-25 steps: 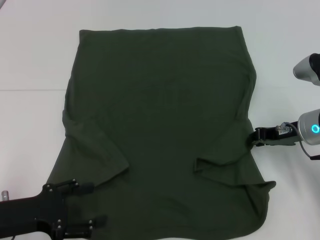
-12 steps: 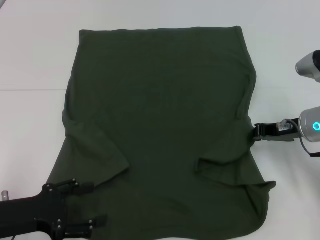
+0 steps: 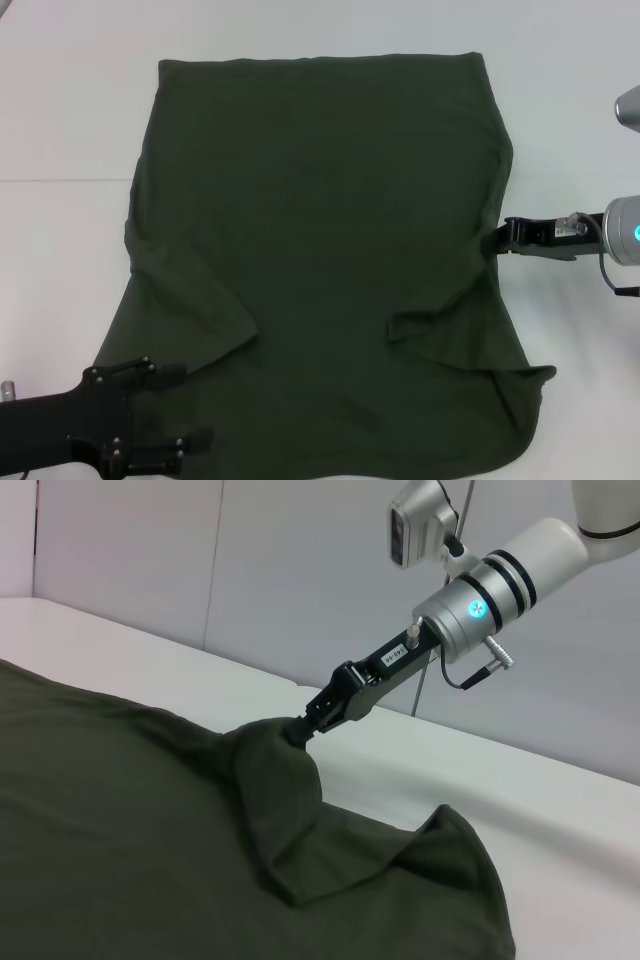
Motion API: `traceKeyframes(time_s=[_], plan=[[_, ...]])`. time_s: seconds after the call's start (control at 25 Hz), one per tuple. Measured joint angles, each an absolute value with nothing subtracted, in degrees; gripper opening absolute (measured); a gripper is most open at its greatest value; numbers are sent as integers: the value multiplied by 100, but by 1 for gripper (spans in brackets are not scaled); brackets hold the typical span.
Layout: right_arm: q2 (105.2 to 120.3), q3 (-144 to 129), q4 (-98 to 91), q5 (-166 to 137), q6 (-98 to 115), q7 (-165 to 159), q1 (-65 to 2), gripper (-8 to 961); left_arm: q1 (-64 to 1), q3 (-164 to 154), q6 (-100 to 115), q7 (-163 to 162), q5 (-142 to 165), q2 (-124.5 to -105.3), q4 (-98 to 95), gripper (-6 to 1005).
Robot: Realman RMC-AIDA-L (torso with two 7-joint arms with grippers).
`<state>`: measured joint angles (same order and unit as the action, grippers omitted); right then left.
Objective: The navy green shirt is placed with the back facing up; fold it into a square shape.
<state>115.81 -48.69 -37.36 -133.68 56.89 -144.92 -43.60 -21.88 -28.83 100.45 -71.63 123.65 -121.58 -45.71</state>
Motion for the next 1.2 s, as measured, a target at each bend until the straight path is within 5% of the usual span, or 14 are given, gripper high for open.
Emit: traceKeyframes(time_s=[1.2], plan=[[11970, -4944, -3331, -12216, 4372, -14056, -4461, 102, -2188, -2864, 9861, -7144, 12357, -12167, -4570, 890]])
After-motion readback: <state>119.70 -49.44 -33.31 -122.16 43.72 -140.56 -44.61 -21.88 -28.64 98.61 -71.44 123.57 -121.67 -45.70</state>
